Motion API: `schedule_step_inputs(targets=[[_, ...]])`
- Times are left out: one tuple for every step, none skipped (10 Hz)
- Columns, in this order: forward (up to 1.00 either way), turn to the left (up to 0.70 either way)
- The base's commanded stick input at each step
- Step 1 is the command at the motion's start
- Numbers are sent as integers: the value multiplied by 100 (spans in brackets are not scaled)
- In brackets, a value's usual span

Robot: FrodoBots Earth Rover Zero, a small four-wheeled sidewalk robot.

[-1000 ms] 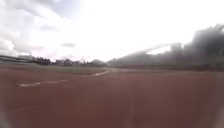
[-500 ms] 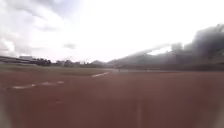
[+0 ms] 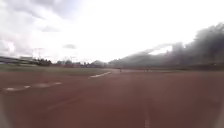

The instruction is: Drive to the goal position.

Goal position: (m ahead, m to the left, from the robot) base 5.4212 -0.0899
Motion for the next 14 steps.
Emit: schedule_step_inputs(targets=[[70,0],[70,0],[70,0],[70,0],[70,0],[70,0],[70,0],[70,0],[70,0],[70,0],[70,0],[70,0],[70,0],[70,0]])
